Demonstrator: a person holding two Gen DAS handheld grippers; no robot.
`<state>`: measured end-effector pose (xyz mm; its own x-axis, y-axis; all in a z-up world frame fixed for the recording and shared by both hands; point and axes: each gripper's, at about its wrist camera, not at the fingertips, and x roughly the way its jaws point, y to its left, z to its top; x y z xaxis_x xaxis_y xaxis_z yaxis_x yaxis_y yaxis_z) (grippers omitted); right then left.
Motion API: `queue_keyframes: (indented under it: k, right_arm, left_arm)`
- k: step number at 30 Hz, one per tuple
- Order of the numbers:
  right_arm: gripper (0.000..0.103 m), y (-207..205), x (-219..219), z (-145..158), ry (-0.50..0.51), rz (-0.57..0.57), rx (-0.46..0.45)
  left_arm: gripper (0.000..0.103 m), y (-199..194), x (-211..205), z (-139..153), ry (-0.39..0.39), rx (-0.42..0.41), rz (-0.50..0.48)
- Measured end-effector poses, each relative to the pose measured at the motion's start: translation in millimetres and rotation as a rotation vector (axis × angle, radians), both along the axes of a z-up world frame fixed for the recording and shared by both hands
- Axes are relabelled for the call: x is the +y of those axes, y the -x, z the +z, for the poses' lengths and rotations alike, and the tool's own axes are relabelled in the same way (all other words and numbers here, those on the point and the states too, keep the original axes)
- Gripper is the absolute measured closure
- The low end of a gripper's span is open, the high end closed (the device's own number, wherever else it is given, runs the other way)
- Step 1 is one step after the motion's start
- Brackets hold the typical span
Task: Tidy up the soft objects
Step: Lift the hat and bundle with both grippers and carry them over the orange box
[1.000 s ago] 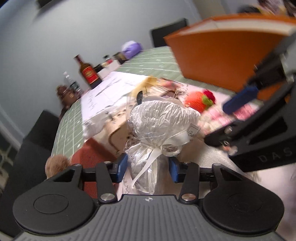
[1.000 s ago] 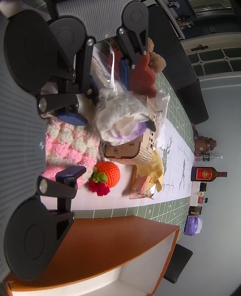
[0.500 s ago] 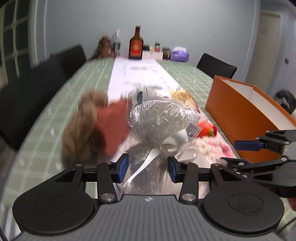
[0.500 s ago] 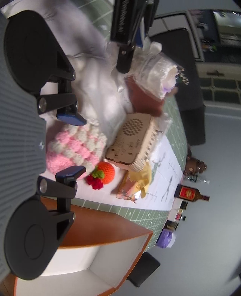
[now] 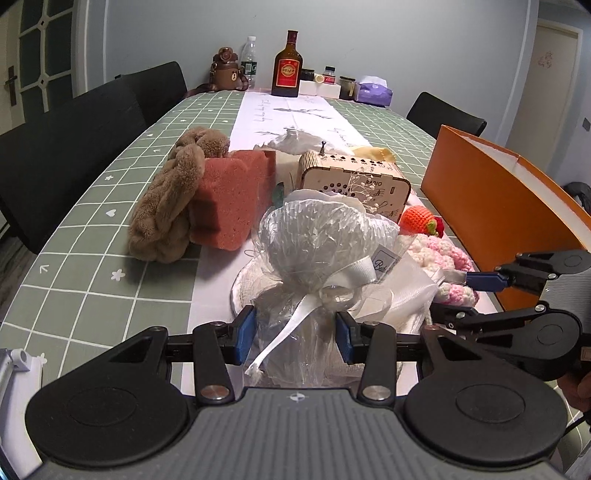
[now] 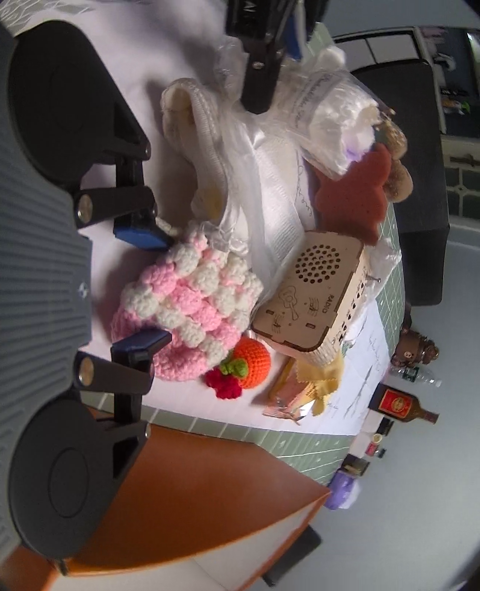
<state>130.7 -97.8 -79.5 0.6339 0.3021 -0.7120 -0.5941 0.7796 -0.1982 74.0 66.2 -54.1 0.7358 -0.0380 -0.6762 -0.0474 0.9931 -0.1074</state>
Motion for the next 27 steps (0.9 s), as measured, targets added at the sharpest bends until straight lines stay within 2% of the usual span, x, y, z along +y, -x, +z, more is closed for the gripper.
queue_keyframes:
  k: [4, 7, 10, 14, 20, 27]
  right_arm:
    - [0.075, 2.7, 4.7, -0.5, 0.025, -0.017, -0.018]
    - [0.079, 7.1, 9.1, 0.4, 0.059, -0.02, -0.042]
    - [0.081, 13.3, 9.5, 8.6, 0.063, -0.022, -0.06]
    - [0.081, 24.9, 10.1, 24.9, 0.094, -0.019, -0.133]
    - [0.081, 42.4, 1.7, 61.3, 0.034, -0.014, -0.208]
    - [0.081, 59.5, -3.3, 92.9, -0.033, 0.03, -0.233]
  left_arm:
    - [0.052, 1.2, -4.2, -0.3, -0.03, -0.011, 0.009]
    - [0.052, 4.0, -6.4, 2.8, -0.024, -0.018, 0.011]
    - [0.052, 9.2, -7.3, 9.0, -0.034, -0.036, 0.026]
    - [0.052, 16.4, -5.3, 17.2, -0.018, -0.05, 0.042]
    - [0.052, 28.7, -5.8, 31.4, -0.01, -0.073, 0.072]
    - [0.053, 40.6, -17.9, 54.8, -0.035, -0.12, 0.052]
